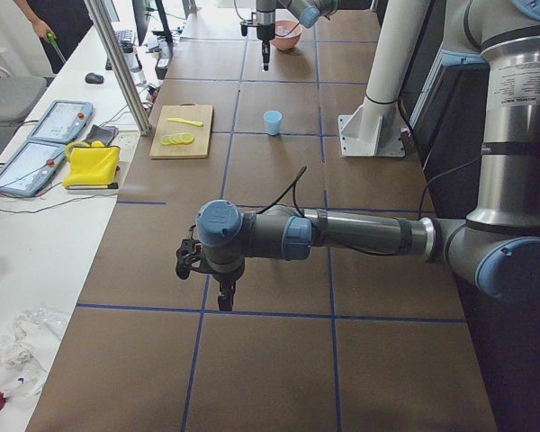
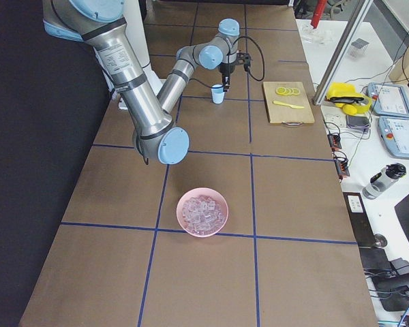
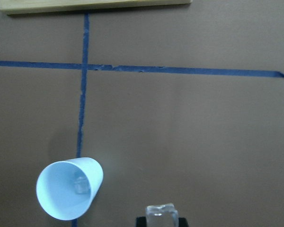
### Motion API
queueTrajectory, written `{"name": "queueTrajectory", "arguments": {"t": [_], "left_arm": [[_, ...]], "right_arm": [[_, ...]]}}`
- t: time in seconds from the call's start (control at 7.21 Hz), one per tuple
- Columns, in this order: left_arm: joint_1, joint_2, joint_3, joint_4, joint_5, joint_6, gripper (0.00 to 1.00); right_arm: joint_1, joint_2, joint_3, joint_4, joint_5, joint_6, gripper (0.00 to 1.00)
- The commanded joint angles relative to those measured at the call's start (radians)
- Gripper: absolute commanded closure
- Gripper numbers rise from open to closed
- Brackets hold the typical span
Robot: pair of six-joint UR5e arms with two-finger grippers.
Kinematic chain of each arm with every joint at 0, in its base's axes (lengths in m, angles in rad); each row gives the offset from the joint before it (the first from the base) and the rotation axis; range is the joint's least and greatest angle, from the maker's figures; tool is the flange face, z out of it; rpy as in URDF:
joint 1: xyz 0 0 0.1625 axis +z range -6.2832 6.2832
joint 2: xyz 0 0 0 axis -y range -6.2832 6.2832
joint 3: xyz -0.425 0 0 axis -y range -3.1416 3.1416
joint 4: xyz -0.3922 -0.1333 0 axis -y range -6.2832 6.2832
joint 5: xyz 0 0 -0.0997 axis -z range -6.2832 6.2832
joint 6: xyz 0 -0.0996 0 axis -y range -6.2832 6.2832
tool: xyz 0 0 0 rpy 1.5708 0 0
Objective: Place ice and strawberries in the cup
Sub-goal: 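Carry the ice cube with the right gripper over the blue cup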
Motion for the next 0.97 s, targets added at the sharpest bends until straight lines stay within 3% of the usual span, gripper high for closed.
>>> {"name": "queueTrajectory", "arguments": {"t": [0.0, 0.42, 0.83], "left_arm": [[0.000, 0.000, 0.000, 0.000, 0.000, 0.000, 0.00], [-0.002, 0.000, 0.000, 0.000, 0.000, 0.000, 0.00], [-0.002, 0.005, 0.000, -0.002, 0.000, 0.000, 0.00]], "right_arm": [[-0.138, 0.140, -0.140, 0.007, -0.146, 0.122, 1.00], [-0.213, 0.159, -0.211, 0.068, -0.218, 0.189, 1.00], [-0.213, 0.163, -0.217, 0.076, -0.220, 0.181, 0.96]]}}
